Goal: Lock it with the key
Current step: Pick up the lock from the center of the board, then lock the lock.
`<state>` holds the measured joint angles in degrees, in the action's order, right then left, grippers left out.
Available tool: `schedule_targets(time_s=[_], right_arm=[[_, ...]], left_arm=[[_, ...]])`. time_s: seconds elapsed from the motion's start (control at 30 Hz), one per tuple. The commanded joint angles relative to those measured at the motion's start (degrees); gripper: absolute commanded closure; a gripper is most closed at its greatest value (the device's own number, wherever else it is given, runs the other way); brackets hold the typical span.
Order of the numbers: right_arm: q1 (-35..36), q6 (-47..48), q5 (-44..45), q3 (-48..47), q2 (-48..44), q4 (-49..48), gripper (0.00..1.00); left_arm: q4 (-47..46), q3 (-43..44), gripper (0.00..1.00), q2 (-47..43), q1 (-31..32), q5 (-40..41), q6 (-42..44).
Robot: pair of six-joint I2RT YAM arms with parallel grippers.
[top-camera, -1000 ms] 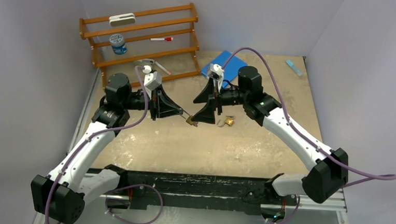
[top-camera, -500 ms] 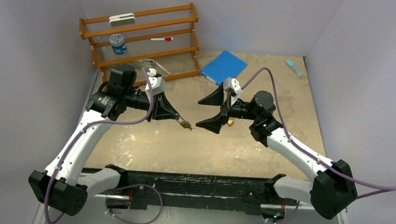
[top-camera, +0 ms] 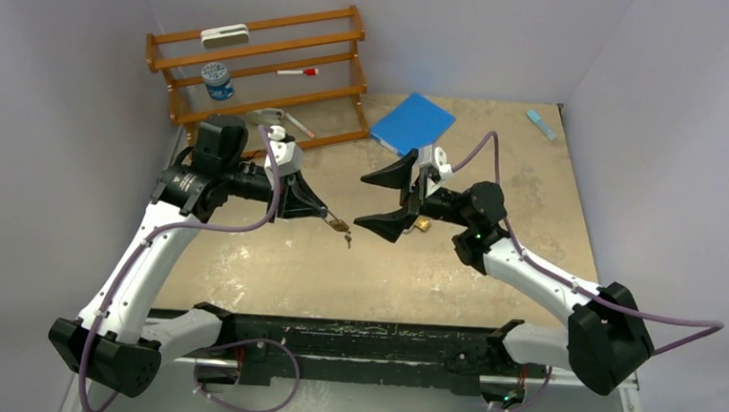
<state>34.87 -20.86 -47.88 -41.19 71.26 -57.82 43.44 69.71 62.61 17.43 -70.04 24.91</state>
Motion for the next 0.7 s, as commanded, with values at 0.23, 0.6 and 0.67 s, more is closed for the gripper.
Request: schedule_targets(time_s=[0.23, 0.6, 0.67], right_arm=[[1.02, -6.38, 2.45, 1.68, 4.07, -22.28, 0.04], [1.39, -9.74, 3.3, -0.26, 8.28, -30.56, 0.07], [1.03, -13.48, 4.75, 0.42, 10.06, -38.72, 0.07]], left_arm=[[-37.96, -2.63, 1.0, -3.24, 0.52, 14.48, -32.4], [-64.47, -5.81, 1.0, -4.16, 0.5, 20.33, -51.67], [-66.37, -5.81, 1.0, -4.06, 0.5, 20.04, -53.22]])
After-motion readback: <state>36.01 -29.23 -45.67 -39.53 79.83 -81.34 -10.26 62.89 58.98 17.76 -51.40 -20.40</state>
